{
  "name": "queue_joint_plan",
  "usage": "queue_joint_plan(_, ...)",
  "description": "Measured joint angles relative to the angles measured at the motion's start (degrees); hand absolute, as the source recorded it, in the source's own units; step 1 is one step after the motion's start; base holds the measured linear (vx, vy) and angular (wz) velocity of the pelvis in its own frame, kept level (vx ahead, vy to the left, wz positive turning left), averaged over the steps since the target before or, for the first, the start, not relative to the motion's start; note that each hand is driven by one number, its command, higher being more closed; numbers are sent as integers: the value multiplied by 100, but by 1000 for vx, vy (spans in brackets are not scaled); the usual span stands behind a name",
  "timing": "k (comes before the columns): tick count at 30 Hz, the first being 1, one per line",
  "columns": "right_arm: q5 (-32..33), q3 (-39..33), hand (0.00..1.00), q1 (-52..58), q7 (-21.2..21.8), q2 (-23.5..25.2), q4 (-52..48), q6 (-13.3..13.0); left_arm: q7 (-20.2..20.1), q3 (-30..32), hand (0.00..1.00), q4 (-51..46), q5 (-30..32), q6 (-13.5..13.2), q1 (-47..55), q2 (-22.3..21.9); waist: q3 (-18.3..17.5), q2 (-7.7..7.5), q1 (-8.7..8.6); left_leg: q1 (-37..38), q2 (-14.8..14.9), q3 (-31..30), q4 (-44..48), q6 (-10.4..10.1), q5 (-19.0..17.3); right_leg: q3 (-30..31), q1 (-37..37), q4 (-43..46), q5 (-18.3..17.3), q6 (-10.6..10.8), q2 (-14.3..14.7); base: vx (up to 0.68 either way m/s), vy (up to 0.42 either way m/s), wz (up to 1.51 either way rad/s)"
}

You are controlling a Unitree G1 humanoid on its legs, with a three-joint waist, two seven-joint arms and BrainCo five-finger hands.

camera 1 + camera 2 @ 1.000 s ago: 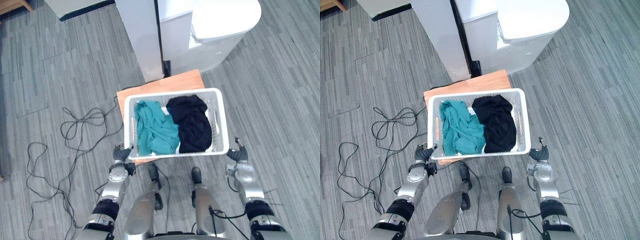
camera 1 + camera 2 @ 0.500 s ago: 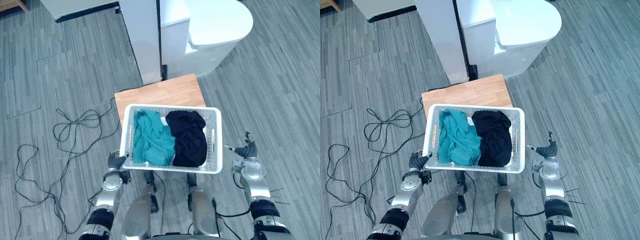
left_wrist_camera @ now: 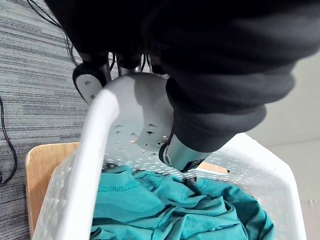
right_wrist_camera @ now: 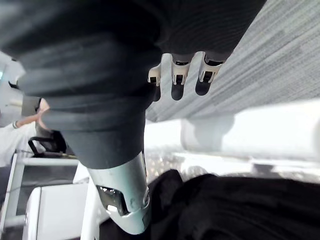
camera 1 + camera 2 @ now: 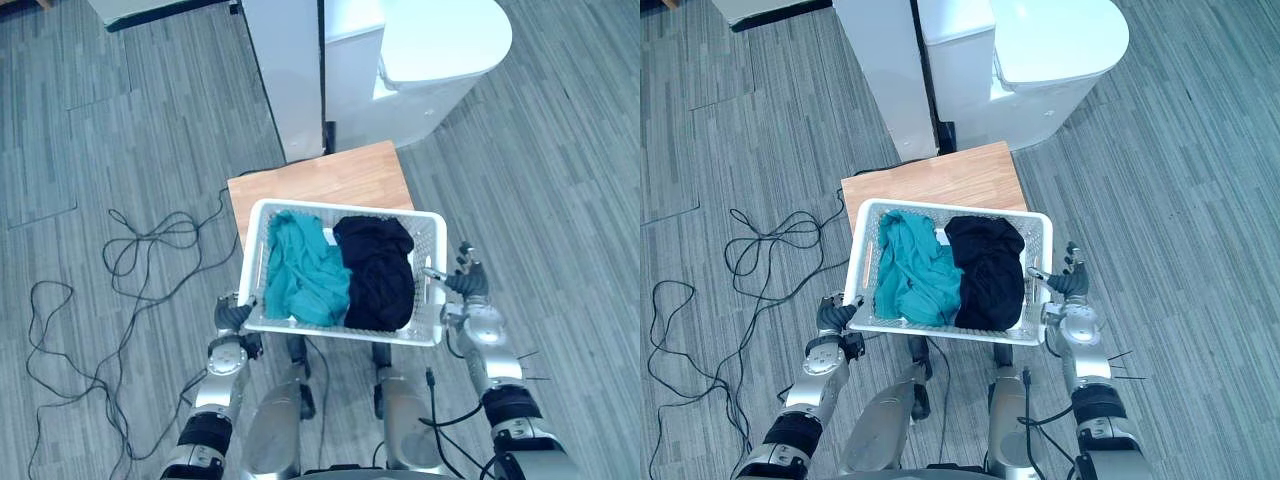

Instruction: Pick up the laundry basket with both hands and put the clothes into the washing machine.

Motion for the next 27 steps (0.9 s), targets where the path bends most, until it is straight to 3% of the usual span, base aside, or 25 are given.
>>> queue_joint_plan(1,-69,19,0,-31,-14,32,103,18,15,1,100,1,0,2,-22,-1,1,-1,2,-7,0,-2,3,0,1,-1,0,-3,7,1,0,37,-5,0)
queue_joint_plan(2,-247,18,100,-64,-29,72,185,69,66,4,100,1,0,-1,-41,14,4,-5,-2,-20,1,-4,10,11,8,-5,1,-13,42,-8,0,40,-5,0)
queue_joint_plan(7,-535,75,100,-266,-26,53,475,176,157,5,100,0,-4,-59,-219,63,93,-42,-9,-76,8,-35,56,21,15,-42,-16,-10,48,-12,0,11,-5,2)
queue_joint_plan(19,-310,105,100,-387,-275,35,390,214,233,6,100,-373,-55,-56,-215,62,225,-67,-4,-113,31,14,144,15,-56,6,-38,-24,60,-32,10,13,-5,-2)
queue_joint_plan(27,-123,-140,100,965,-399,353,-1244,220,188,-72,100,-1436,-118,-58,679,-51,210,-67,-22,240,78,145,188,-9,-241,52,333,-165,55,-35,39,80,-14,-8)
